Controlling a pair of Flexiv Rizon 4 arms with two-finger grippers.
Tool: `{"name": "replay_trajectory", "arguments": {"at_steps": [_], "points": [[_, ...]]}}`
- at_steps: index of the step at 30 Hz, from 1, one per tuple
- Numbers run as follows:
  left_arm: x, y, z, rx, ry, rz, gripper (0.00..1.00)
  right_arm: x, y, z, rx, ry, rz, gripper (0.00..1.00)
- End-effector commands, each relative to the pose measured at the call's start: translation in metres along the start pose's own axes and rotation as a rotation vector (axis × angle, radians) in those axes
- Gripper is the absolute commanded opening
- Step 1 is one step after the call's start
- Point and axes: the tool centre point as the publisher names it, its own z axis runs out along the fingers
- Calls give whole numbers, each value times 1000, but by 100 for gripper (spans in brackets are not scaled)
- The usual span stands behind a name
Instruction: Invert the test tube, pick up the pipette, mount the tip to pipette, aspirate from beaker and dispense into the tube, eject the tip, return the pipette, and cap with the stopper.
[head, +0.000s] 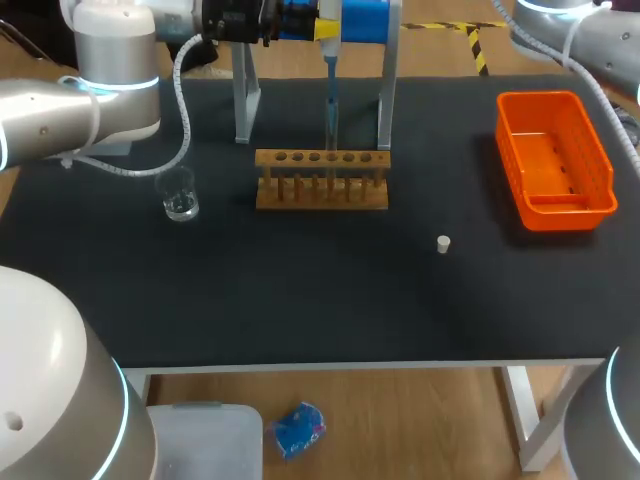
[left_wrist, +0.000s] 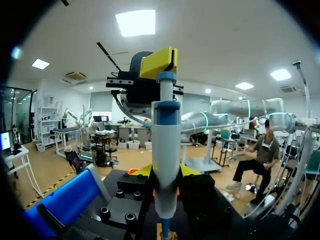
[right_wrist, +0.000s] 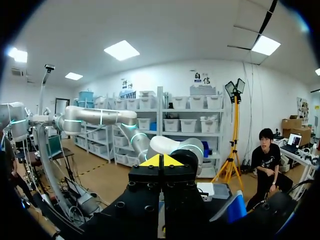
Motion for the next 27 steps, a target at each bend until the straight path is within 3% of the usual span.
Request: {"name": "replay_trajectory", "arguments": {"at_steps": [1,27], "points": [[1,-1,0,-2,-3,0,0,-5,-1,-1,-1,13,1,0],[1,-1,0,-2,-3,0,0,-2,-9,2,-6,25,19,0]]}}
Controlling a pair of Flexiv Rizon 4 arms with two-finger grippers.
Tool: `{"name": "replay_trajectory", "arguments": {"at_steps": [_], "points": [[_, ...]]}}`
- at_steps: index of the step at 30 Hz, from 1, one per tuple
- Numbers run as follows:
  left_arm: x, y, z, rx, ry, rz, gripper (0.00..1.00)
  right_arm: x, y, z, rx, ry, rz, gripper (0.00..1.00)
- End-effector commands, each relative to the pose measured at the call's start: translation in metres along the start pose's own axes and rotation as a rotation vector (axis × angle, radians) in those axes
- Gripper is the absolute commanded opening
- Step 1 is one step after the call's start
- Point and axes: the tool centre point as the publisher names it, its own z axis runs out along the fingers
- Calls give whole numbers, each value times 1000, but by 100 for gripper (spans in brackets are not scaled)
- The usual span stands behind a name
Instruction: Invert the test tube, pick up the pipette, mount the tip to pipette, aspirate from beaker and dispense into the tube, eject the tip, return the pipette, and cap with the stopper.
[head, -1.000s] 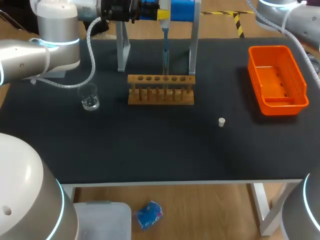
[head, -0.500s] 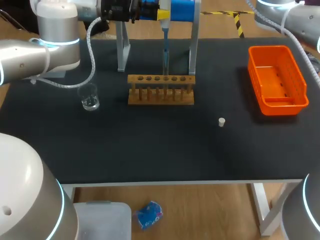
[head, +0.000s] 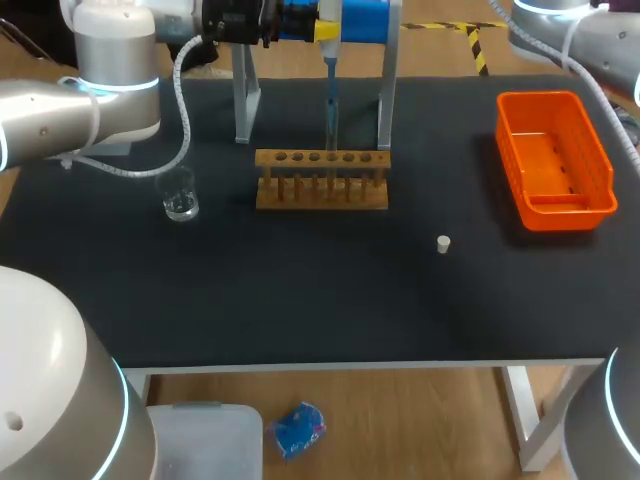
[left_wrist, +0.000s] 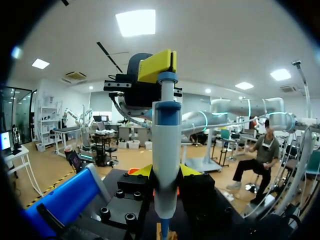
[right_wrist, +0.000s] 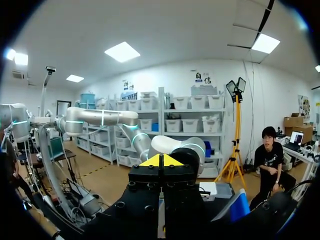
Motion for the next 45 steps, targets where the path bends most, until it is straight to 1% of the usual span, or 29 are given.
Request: {"name": "replay_trajectory", "arguments": {"at_steps": [1,28,45], "points": [[0,-3,0,-1,-3,0,0,-2,-3,1,2,8,3,0],[0,-3,0,-1,-3,0,0,4,-23,4,-15,3,40,0],[0,-3,0,-1,-3,0,0,4,-26,4,-13,-2,48,0]]}}
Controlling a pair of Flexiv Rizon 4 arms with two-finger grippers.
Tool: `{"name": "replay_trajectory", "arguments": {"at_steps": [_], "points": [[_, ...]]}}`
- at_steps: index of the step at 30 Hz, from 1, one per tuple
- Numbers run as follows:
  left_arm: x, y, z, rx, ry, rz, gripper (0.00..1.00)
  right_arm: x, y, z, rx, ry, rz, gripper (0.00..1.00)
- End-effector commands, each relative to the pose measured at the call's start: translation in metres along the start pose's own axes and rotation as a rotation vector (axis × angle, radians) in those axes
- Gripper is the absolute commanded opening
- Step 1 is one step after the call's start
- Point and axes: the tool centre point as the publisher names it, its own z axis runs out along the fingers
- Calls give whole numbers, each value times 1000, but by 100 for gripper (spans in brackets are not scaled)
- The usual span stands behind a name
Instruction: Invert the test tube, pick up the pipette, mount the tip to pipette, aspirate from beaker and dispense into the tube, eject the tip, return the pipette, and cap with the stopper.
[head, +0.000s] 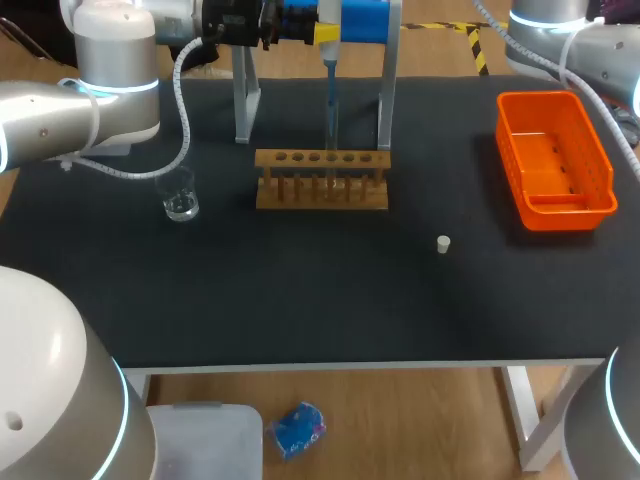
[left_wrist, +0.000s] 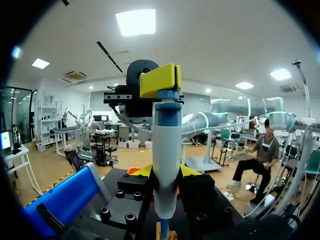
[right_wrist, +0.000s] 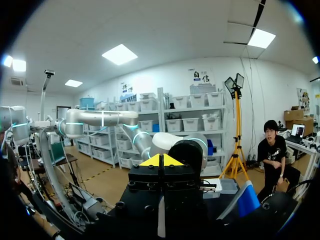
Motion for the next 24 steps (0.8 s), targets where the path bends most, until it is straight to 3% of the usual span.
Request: {"name": "replay_trajectory", "arguments": {"at_steps": [1,24], "points": [[0,-5,1,0,-3,1,0,0,-4,1,0,-1,-2,0],[0,-5,1,0,-3,1,0,-6,28,0,30,-3,-72,0]]}}
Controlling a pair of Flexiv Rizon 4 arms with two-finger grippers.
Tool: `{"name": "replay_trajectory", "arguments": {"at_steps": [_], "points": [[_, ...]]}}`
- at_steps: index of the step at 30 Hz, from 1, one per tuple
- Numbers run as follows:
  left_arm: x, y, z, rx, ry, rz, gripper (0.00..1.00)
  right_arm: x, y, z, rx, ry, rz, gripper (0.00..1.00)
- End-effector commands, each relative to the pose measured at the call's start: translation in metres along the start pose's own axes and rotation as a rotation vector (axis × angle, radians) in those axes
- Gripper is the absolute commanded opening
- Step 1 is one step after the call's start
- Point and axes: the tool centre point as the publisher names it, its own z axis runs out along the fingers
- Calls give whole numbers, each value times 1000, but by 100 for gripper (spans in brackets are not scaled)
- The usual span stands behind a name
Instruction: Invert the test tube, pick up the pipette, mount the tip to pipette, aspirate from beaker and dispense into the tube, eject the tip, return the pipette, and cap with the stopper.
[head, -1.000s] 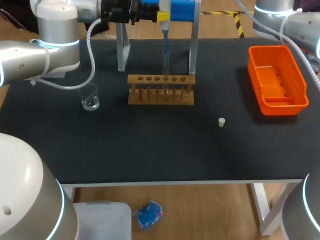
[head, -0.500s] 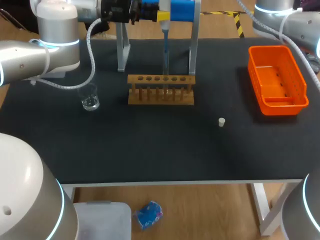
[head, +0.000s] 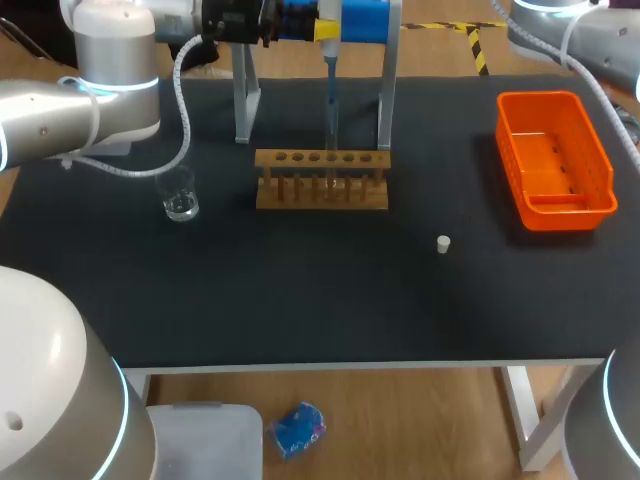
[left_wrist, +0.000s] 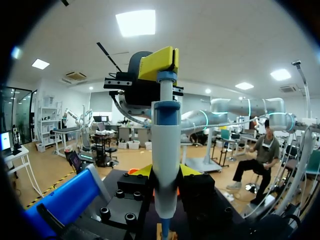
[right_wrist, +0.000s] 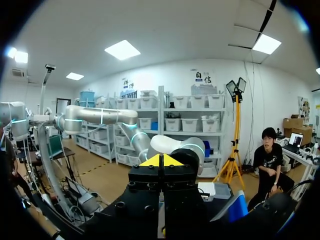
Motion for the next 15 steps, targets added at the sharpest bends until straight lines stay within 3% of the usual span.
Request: {"name": "replay_trajectory", "arguments": {"at_steps": [1,7,8,9,10,15], "points": [[1,-1,0,-3,-2,-1,0,-3,4,-1,5,4,-7,0],[1,-1,0,-3,-2,-1,0,0,14,-6,16,2,-29,0],[1,-1,0,-3,-2,-1,0,2,17,-8,20,0,-31,11],[1,-1,0,-3,-2,-1,0,4,19,-10,26,-5,-31,47],[1,-1,0,-3,-2,-1,0,6,21,-14,28,-9,-33,100],[1,-1,0,-3,-2,-1,0,17,29,-32,58,-41,-26,100]]}}
